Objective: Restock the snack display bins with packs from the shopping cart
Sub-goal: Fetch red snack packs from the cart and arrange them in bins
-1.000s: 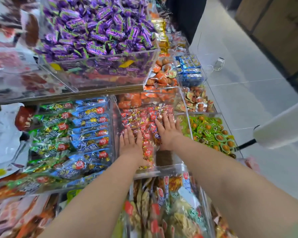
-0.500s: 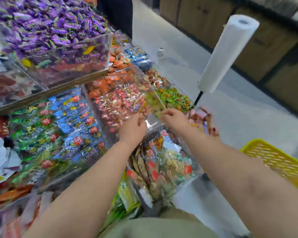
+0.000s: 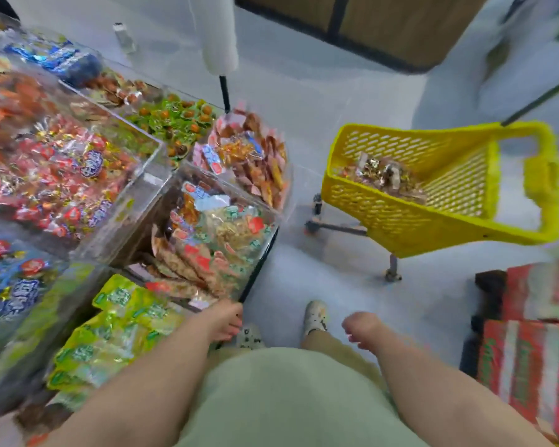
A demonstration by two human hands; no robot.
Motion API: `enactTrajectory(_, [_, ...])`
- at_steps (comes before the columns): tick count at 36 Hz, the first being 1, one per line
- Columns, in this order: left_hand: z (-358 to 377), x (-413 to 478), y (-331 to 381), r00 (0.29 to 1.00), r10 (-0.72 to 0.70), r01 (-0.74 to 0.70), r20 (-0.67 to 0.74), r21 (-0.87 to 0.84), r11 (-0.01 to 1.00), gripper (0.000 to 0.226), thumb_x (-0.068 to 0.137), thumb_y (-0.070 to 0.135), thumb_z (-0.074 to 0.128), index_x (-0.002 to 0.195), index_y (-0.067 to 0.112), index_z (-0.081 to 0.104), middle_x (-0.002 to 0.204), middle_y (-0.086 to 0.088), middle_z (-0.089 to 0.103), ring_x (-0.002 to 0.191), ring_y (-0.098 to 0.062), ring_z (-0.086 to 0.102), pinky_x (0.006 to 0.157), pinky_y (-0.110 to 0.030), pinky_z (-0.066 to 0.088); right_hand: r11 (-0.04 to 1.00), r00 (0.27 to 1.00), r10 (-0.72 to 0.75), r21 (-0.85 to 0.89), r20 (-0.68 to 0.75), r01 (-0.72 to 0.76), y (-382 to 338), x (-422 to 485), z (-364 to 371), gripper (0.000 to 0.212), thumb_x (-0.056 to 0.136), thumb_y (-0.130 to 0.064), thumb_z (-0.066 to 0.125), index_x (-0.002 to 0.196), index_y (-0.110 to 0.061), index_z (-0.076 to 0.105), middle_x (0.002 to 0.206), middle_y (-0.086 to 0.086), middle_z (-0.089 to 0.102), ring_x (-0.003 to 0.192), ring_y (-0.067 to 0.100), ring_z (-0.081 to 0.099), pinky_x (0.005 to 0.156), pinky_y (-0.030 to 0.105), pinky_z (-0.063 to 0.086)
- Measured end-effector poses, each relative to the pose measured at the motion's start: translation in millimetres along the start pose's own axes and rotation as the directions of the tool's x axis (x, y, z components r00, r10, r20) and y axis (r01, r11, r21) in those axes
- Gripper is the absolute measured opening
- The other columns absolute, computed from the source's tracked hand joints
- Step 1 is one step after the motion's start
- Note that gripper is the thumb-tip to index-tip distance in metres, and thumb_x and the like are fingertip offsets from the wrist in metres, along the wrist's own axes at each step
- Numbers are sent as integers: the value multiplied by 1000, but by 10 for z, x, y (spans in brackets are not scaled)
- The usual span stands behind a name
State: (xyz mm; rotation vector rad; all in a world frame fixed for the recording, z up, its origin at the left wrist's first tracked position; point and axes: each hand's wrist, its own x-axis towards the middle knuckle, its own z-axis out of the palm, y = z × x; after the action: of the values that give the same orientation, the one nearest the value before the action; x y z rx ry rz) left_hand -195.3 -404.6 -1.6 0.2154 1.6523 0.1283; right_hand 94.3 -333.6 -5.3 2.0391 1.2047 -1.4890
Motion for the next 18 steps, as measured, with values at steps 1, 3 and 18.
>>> enactTrajectory(1, [45,32,-34,1000,-21,22,-14,47,999,18,97,19,42,81,13,49,76,-6,54,60,-17,46,57,-22,31,999,1000,21,-37,5,-21,188,-8,10,30,93,-15,49,66,-26,42,71,-6,46,60,6,44,58,18,40])
enactTrajectory(3, [153,41,4,998,-30,32,-47,48,998,18,96,17,44,80,12,51,77,-6,57,64,-18,48,58,-23,33,996,998,56,-64,11,-55,491,-13,10,33,94,-18,48,64,-27,38,69,-9,41,59,2,38,57,13,35])
enactTrajectory(18, [1408,220,1249,980,152,-116,-129,253,961,25,98,11,37,74,17,42,70,-6,45,56,-18,40,55,-22,24,934,998,46,357,-52,-25,995,454,-1448,23,92,-15,50,71,-25,49,89,2,57,64,10,50,60,24,43])
